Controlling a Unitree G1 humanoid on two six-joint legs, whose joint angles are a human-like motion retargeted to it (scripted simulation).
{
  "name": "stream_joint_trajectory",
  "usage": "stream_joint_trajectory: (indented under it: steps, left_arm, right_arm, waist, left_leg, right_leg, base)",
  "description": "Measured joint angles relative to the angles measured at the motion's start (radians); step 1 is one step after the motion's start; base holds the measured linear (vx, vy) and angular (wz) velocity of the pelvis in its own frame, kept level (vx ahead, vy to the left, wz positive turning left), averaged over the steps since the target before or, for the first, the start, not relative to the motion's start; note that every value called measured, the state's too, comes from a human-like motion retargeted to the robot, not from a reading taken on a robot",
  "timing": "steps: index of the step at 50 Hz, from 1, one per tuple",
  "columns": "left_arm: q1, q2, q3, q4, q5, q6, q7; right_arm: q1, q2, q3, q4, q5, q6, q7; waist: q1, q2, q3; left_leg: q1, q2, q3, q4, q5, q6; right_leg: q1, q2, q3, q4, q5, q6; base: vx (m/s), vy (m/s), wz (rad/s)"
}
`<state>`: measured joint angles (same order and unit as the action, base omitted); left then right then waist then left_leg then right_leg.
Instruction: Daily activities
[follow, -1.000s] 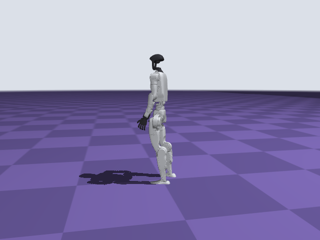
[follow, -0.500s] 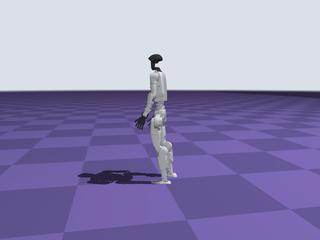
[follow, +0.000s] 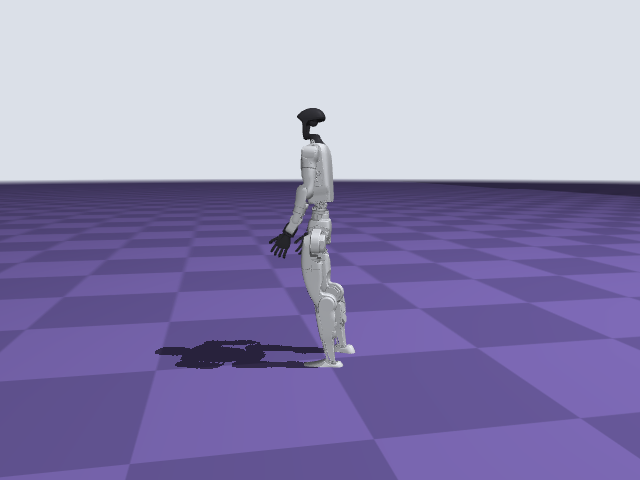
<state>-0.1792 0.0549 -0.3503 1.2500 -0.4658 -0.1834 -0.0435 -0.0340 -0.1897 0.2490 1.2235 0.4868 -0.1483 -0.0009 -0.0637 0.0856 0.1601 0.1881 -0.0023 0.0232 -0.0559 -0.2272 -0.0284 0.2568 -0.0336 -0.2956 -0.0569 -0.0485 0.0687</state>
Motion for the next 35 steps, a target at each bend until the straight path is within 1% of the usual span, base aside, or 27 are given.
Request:
stream_joint_trajectory:
  steps: [35]
  left_arm:
    - [-0.012,-0.013,0.022,-0.011,-0.025,-0.007,-0.002]
  right_arm:
    - [0.018,0.001,-0.004,0.036,-0.036,0.002,-0.017]
  waist:
    - [-0.011,-0.002,0.003]
  left_leg:
    - [0.013,0.001,-0.048,0.000,-0.008,-0.013]
  right_leg:
    - [0.039,0.008,-0.031,0.000,0.011,-0.026]
  base:
    - [0.00,0.00,0.00]
